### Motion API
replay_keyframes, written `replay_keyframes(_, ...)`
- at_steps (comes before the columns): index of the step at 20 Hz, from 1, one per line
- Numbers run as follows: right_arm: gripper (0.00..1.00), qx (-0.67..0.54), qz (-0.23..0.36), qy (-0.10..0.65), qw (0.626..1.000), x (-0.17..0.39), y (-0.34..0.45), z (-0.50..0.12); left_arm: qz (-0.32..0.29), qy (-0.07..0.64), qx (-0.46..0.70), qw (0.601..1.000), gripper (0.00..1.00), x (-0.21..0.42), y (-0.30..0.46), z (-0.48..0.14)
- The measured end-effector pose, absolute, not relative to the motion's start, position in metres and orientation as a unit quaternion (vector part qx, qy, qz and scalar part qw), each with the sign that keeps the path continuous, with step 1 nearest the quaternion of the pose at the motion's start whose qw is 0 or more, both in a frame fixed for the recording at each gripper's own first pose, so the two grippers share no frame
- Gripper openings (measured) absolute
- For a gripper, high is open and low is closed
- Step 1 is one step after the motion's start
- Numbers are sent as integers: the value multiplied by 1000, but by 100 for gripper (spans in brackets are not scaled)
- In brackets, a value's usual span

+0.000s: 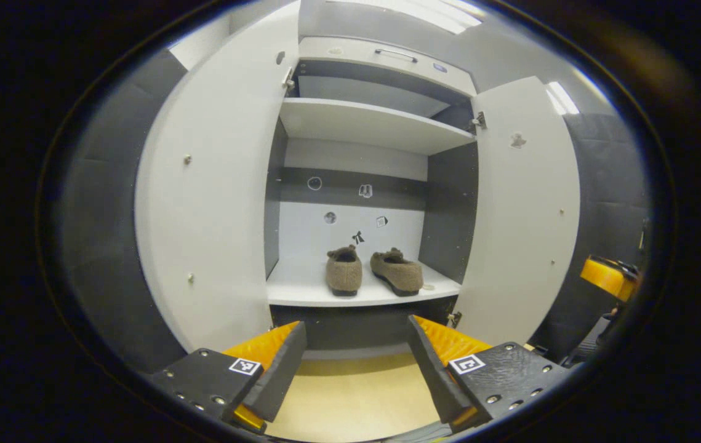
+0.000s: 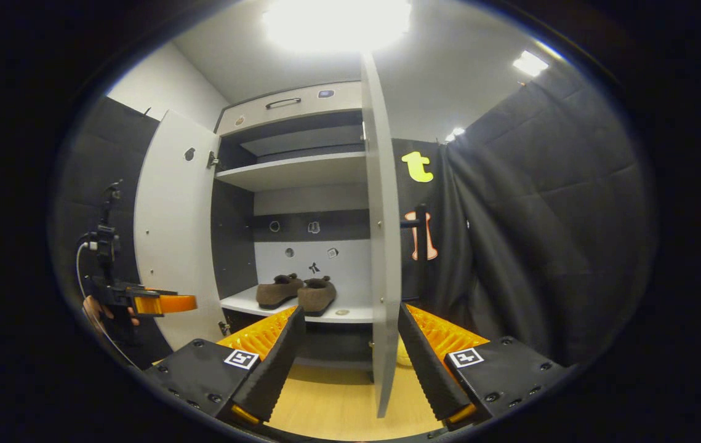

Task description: Grab one shoe with the right hand and put it into the shoe cabinet, grab the other shoe with the left hand and put it into the shoe cabinet; then close the right door with the right hand and the left door with the left hand.

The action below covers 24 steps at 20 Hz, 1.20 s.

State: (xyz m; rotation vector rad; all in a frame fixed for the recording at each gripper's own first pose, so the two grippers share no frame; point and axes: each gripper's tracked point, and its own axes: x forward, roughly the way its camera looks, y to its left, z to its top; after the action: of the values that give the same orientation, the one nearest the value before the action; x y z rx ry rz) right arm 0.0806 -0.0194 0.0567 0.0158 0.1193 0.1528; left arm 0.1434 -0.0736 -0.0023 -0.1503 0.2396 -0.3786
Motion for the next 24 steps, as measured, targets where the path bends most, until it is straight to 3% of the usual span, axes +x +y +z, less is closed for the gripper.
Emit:
replay_keyframes(2,92,-3,46,49,998,86,-42,68,-179,118,-77,974,100,125,-59,-3)
replay_keyframes(3,92,-10,27,43,999,90,-55,74,-172,115,-76,975,95,119,-48,-3)
replay_keyframes(4,96,-17,6,37,999,93,-68,78,-162,114,-74,977,95,114,-39,-4)
replay_keyframes(9,96,-54,-106,3,993,117,-124,100,-129,97,-79,984,95,93,8,6)
replay_keyframes(13,92,-41,-155,18,987,145,-136,91,-94,89,-75,989,94,89,43,4)
replay_keyframes(17,96,6,-165,70,984,163,-138,58,-53,86,-69,993,94,91,82,4)
replay_keyframes(21,98,2,-132,58,989,161,-125,60,-16,89,-84,992,94,93,120,0)
replay_keyframes(22,97,-12,-131,54,990,160,-117,61,-5,87,-82,993,100,94,128,1)
replay_keyframes(24,98,-31,-124,53,990,159,-106,63,8,86,-83,993,100,95,141,-2)
